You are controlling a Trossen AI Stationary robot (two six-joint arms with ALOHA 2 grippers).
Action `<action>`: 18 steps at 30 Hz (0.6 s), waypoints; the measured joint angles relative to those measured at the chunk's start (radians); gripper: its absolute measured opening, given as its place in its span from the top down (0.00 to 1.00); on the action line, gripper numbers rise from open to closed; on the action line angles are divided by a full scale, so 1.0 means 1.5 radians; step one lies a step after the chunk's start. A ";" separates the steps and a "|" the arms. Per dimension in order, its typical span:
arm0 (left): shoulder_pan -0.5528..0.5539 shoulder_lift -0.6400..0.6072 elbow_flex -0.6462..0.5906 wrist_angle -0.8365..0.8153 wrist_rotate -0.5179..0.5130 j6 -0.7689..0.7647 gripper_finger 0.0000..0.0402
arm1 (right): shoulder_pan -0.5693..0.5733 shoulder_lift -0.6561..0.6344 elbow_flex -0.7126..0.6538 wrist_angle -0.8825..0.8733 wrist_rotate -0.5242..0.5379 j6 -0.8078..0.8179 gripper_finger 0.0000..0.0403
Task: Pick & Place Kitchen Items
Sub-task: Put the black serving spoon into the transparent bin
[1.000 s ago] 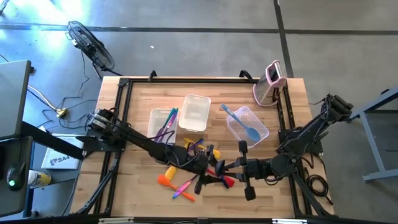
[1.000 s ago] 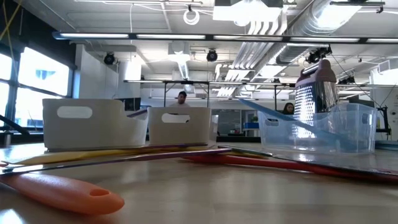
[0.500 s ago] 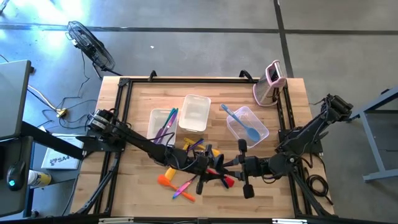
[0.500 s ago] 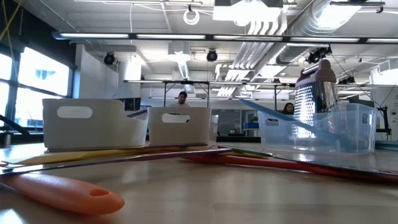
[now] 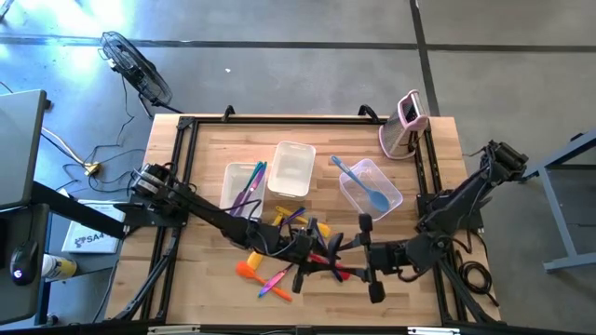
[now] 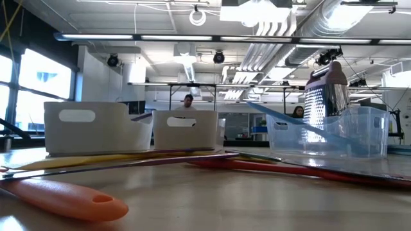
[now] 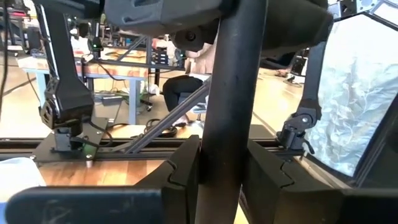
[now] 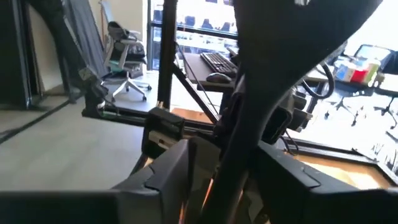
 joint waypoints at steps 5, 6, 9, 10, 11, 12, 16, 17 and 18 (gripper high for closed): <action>-0.002 0.000 0.000 -0.008 -0.004 -0.012 0.79 | 0.025 0.000 0.000 0.000 0.079 -0.079 0.50; -0.002 0.000 0.000 -0.013 -0.004 -0.017 0.79 | 0.031 0.000 0.000 0.000 0.105 -0.101 0.50; -0.002 0.000 0.000 -0.016 0.004 -0.032 0.79 | 0.051 0.000 0.000 -0.001 0.192 -0.171 0.50; -0.002 0.000 0.000 -0.018 0.007 -0.039 0.79 | 0.059 0.000 0.000 -0.002 0.228 -0.197 0.50; -0.001 0.000 0.000 -0.025 0.010 -0.050 0.79 | 0.068 0.000 0.000 -0.003 0.263 -0.224 0.51; -0.001 -0.001 0.000 -0.037 0.015 -0.064 0.79 | 0.079 0.000 0.000 -0.003 0.299 -0.251 0.51; -0.001 -0.025 -0.001 -0.117 0.035 -0.214 0.79 | 0.124 0.000 0.000 -0.004 0.417 -0.356 0.51; 0.003 -0.036 -0.001 -0.143 0.045 -0.262 0.79 | 0.134 0.000 0.000 -0.004 0.438 -0.379 0.51; 0.006 -0.045 -0.001 -0.165 0.063 -0.312 0.79 | 0.144 0.000 0.000 -0.007 0.454 -0.404 0.51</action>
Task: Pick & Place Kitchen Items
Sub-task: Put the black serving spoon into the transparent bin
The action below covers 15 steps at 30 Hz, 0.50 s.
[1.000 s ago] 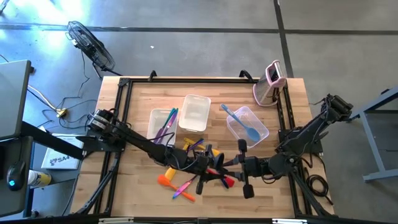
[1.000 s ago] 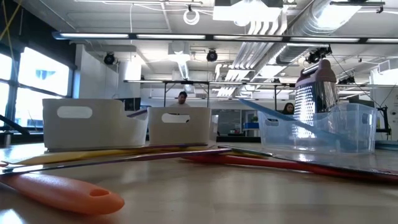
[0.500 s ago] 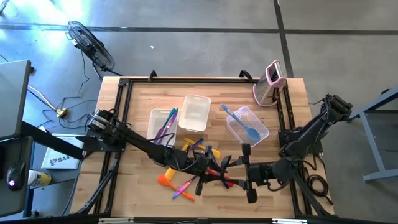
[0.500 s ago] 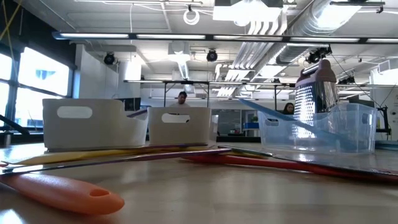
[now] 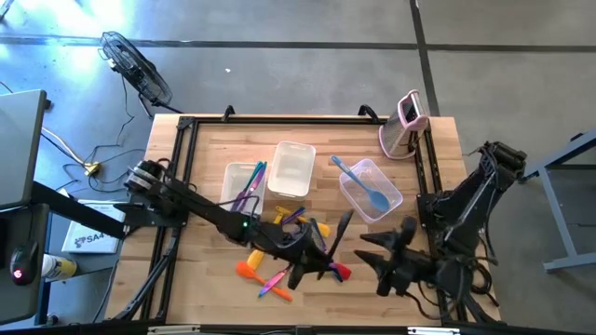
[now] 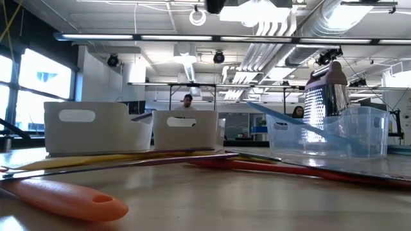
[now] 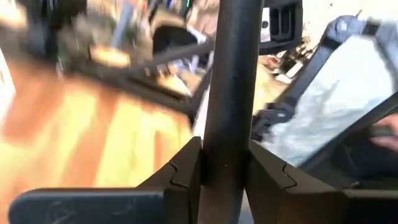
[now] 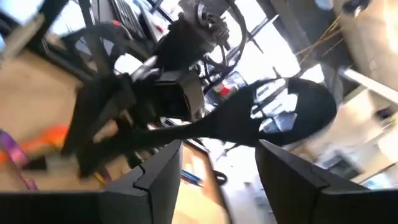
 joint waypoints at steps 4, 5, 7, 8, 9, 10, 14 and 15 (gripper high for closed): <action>0.026 -0.029 0.001 -0.063 0.081 -0.150 0.79 | 0.025 0.020 0.001 -0.040 0.024 -0.088 0.51; 0.036 -0.033 0.000 -0.069 0.111 -0.183 0.79 | 0.027 0.031 0.001 -0.050 0.021 -0.103 0.51; 0.056 -0.035 0.001 -0.064 0.191 -0.256 0.79 | 0.023 0.052 0.001 -0.060 0.008 -0.112 0.51; 0.065 -0.035 0.001 -0.065 0.225 -0.283 0.79 | 0.019 0.063 0.001 -0.063 0.006 -0.117 0.51; 0.071 -0.035 0.001 -0.069 0.242 -0.296 0.79 | 0.011 0.075 0.001 -0.063 0.008 -0.117 0.51; 0.076 -0.035 0.001 -0.078 0.246 -0.302 0.79 | 0.003 0.089 0.001 -0.063 0.009 -0.117 0.51; 0.092 -0.034 0.001 -0.132 0.259 -0.314 0.79 | -0.031 0.141 0.001 -0.079 0.026 -0.131 0.52; 0.094 -0.034 0.000 -0.135 0.268 -0.317 0.79 | -0.038 0.151 0.001 -0.088 0.029 -0.134 0.52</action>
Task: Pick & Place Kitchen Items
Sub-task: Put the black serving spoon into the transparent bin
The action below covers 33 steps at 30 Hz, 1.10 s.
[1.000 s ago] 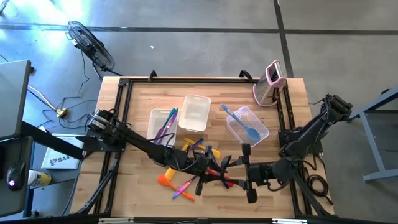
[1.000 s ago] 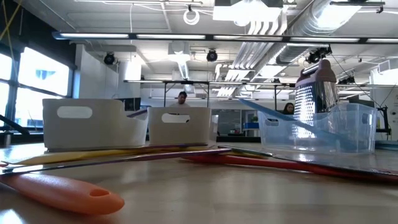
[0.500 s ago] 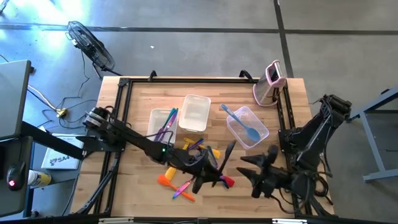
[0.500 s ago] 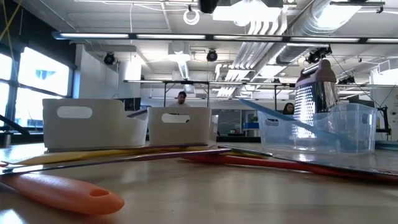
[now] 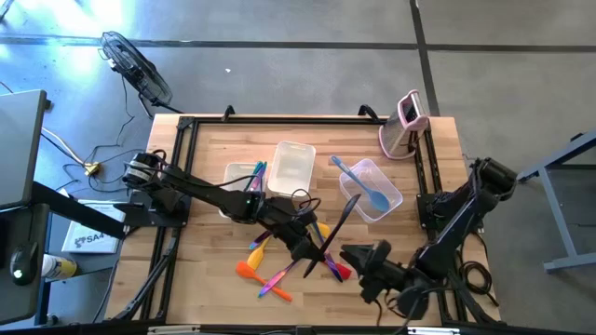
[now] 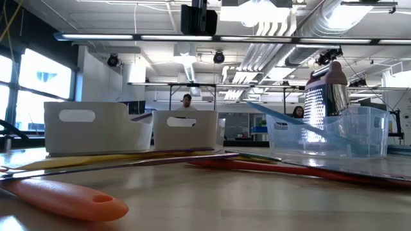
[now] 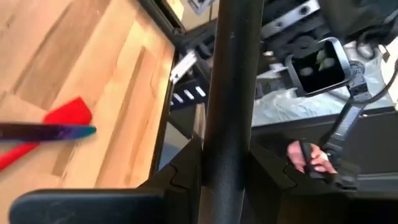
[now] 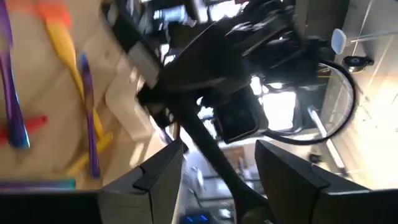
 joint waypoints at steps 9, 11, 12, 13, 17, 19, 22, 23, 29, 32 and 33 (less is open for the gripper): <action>-0.001 0.000 0.001 -0.020 0.010 -0.014 0.79 | -0.046 0.061 -0.001 -0.014 0.014 -0.068 0.52; -0.003 0.000 0.001 -0.023 0.009 -0.014 0.79 | -0.050 0.065 -0.001 -0.015 0.016 -0.070 0.52; -0.002 0.000 0.001 -0.027 0.009 -0.013 0.79 | -0.051 0.065 -0.001 -0.016 0.016 -0.070 0.52; -0.003 0.000 0.001 -0.032 0.009 -0.013 0.79 | -0.051 0.065 -0.001 -0.016 0.017 -0.071 0.52; -0.003 0.000 0.001 -0.049 0.009 -0.012 0.79 | -0.051 0.065 -0.001 -0.015 0.039 -0.077 0.52; -0.003 0.000 0.001 -0.048 0.009 -0.012 0.79 | -0.051 0.065 -0.001 -0.015 0.032 -0.077 0.52; -0.003 0.000 0.001 -0.047 0.009 -0.012 0.79 | -0.059 0.065 -0.001 -0.015 0.008 -0.087 0.52; -0.003 0.000 0.001 -0.047 0.009 -0.012 0.79 | -0.064 0.065 -0.001 -0.015 0.000 -0.089 0.52; -0.002 0.000 0.001 -0.053 -0.003 -0.014 0.79 | -0.095 0.065 -0.001 -0.009 -0.004 -0.094 0.52; -0.002 0.000 0.001 -0.061 -0.001 -0.013 0.79 | -0.106 0.065 -0.001 -0.009 -0.004 -0.090 0.52; -0.002 0.000 0.001 -0.064 -0.001 -0.012 0.79 | -0.109 0.065 -0.001 -0.009 -0.005 -0.090 0.52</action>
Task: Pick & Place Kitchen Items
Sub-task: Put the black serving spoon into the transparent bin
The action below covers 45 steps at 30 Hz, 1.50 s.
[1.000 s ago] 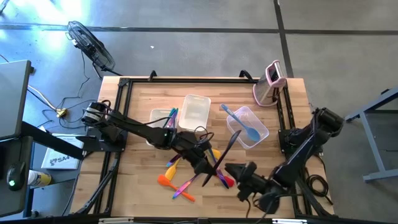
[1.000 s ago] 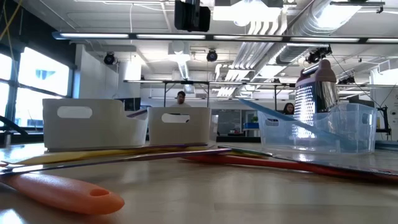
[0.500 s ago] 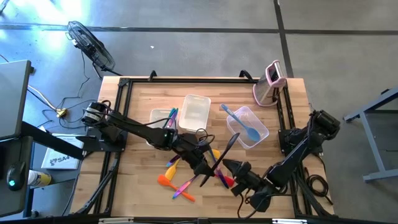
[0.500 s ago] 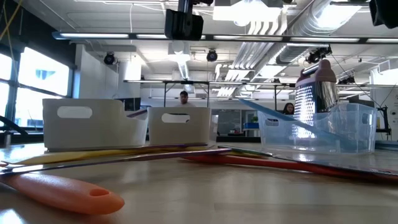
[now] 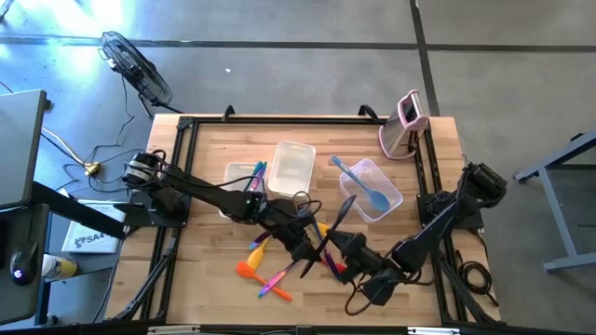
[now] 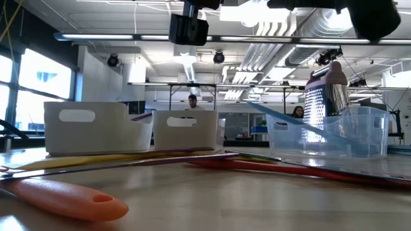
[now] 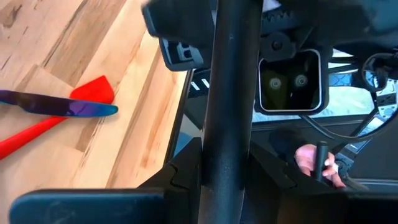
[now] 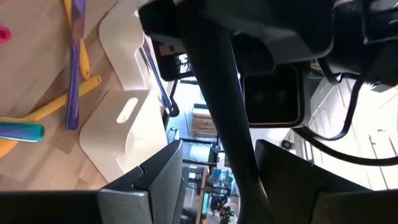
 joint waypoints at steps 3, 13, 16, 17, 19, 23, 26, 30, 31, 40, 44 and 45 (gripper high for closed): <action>0.000 0.000 0.000 -0.002 0.001 0.001 0.79 | -0.006 0.000 0.000 0.000 -0.002 -0.003 0.52; 0.000 0.001 0.000 -0.005 0.003 0.002 0.79 | -0.026 0.000 0.000 0.043 -0.051 -0.011 0.68; 0.000 0.001 -0.001 -0.009 0.006 -0.004 0.80 | -0.031 0.000 0.000 0.035 -0.063 0.015 0.81; 0.000 0.001 -0.001 -0.014 0.009 -0.013 0.80 | -0.032 0.000 0.000 0.025 -0.070 0.031 0.85; 0.001 0.000 -0.001 -0.024 0.019 -0.020 0.80 | -0.033 0.003 -0.002 0.014 -0.087 0.048 0.90; 0.000 0.000 -0.001 -0.032 0.018 -0.008 0.80 | -0.032 0.002 -0.002 0.001 -0.107 0.050 0.90; 0.000 0.000 -0.001 -0.034 0.004 0.002 0.80 | -0.032 0.002 -0.002 -0.003 -0.101 0.087 0.90; 0.000 0.000 0.000 -0.021 -0.014 0.009 0.72 | -0.025 0.002 -0.002 -0.006 -0.089 0.122 0.90; -0.001 -0.001 0.002 -0.012 -0.020 0.018 0.66 | -0.025 0.002 -0.002 0.001 -0.090 0.143 0.90; 0.001 -0.001 0.001 0.029 -0.036 0.040 0.27 | 0.003 0.000 0.000 -0.012 -0.035 0.270 0.90; 0.004 -0.007 0.001 0.027 -0.042 0.067 0.24 | 0.034 -0.001 0.000 -0.050 -0.039 0.345 0.91; 0.006 -0.008 0.001 0.028 -0.045 0.076 0.23 | 0.042 -0.001 0.000 -0.066 -0.042 0.379 0.91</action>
